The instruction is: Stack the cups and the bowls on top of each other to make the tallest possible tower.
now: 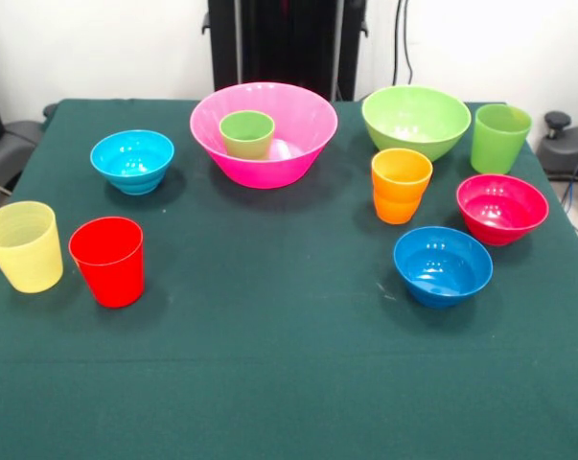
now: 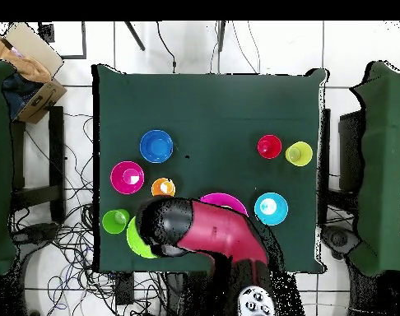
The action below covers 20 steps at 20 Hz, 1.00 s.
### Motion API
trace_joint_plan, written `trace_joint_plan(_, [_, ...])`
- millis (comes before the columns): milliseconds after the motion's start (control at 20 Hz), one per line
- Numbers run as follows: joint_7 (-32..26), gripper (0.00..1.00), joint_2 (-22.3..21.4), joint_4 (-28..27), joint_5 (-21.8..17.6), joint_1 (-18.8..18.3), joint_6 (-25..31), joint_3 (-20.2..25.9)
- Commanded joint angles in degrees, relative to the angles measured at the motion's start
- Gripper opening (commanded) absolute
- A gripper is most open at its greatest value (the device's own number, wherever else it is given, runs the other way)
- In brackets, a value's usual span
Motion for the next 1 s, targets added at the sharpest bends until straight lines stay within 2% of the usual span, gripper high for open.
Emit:
trace_joint_plan(50, [-19.77, 1.00, -8.21, 19.59, 14.27, -15.17, -28.72, 24.71])
trace_joint_plan(100, [-19.40, 1.00, -7.76, 22.12, 13.79, -18.71, -32.18, 29.19])
trace_joint_plan(150, [-16.83, 1.00, -6.51, 25.27, 10.92, -23.35, -36.65, 34.85])
trace_joint_plan(200, [-14.34, 1.00, -5.04, 25.69, 7.74, -25.86, -38.38, 37.85])
trace_joint_plan(300, [-8.94, 1.00, -2.17, 26.31, -0.07, -29.05, -41.75, 40.80])
trace_joint_plan(350, [-7.20, 1.00, -0.69, 25.72, -3.55, -29.39, -42.65, 40.63])
trace_joint_plan(400, [-5.28, 1.00, 0.07, 25.06, -6.78, -28.34, -43.21, 38.60])
trace_joint_plan(500, [-2.41, 1.00, 1.45, 23.63, -10.99, -26.75, -43.99, 35.71])
trace_joint_plan(750, [0.85, 1.00, 3.90, 21.84, -17.44, -26.09, -45.37, 34.15])
trace_joint_plan(1000, [3.37, 1.00, 4.68, 21.50, -21.37, -27.26, -45.76, 35.78])
